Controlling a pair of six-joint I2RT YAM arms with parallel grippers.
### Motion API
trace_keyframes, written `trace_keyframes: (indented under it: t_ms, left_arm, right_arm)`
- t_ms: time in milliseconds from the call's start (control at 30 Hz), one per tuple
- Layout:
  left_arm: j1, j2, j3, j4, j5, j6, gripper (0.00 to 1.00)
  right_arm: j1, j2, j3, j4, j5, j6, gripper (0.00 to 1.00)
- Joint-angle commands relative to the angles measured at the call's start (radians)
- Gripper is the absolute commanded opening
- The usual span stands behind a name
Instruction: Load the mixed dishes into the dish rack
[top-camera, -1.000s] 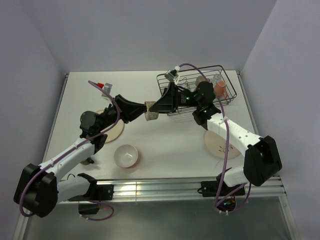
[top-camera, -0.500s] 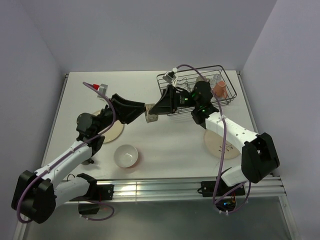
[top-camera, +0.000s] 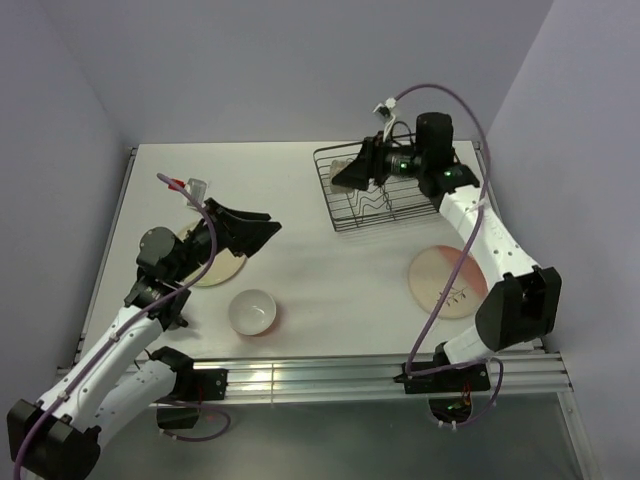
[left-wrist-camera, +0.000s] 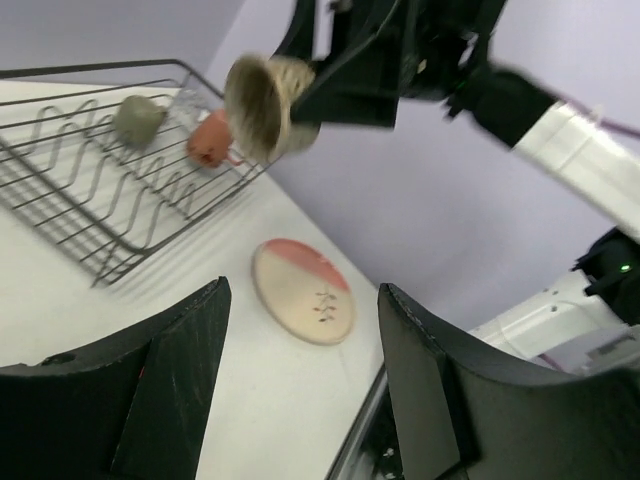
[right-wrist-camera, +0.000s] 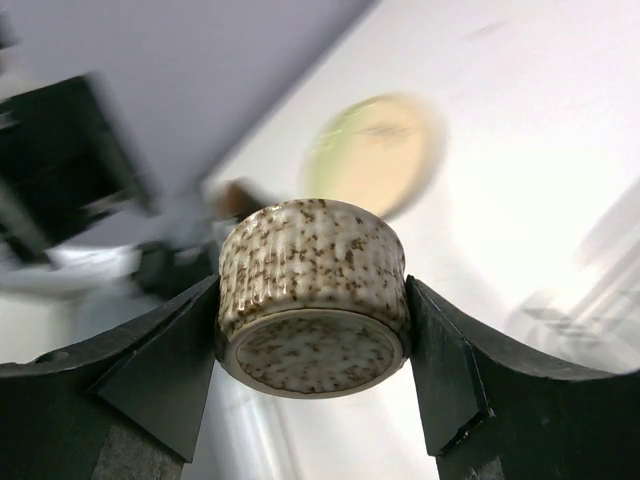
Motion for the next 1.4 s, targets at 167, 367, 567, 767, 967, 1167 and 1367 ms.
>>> trace_keyframes:
  t_ms: [167,367,567,767,967,1167,1367]
  left_arm:
    - [0.007,-0.143,0.022,-0.313,-0.147,0.162,0.67]
    - [0.007,-0.223,-0.033,-0.350,-0.182,0.154,0.67]
    - [0.007,-0.258,-0.048,-0.379,-0.194,0.160,0.67]
    - [0.007,-0.270,-0.053,-0.407,-0.199,0.168,0.67]
    - [0.007,-0.292,-0.068,-0.412,-0.208,0.159,0.67]
    - [0.007,-0.284,-0.070,-0.409,-0.211,0.154,0.67]
    - [0.007,-0.263,-0.065,-0.395,-0.205,0.149,0.67]
  right_arm:
    - [-0.154,0.271,0.452,-0.680,0.502,-0.733,0.00]
    - [-0.173,0.414,0.589,-0.789,0.781,-0.919,0.00]
    - [-0.179,0.555,0.713,-0.815,0.925,-0.998,0.00]
    - [-0.179,0.698,0.811,-0.836,0.992,-1.037,0.01]
    - [-0.179,0.776,0.824,-0.817,1.002,-1.048,0.08]
    - [-0.179,0.816,0.836,-0.783,1.001,-1.039,0.17]
    - [-0.182,0.868,0.865,-0.767,1.002,-1.036,0.30]
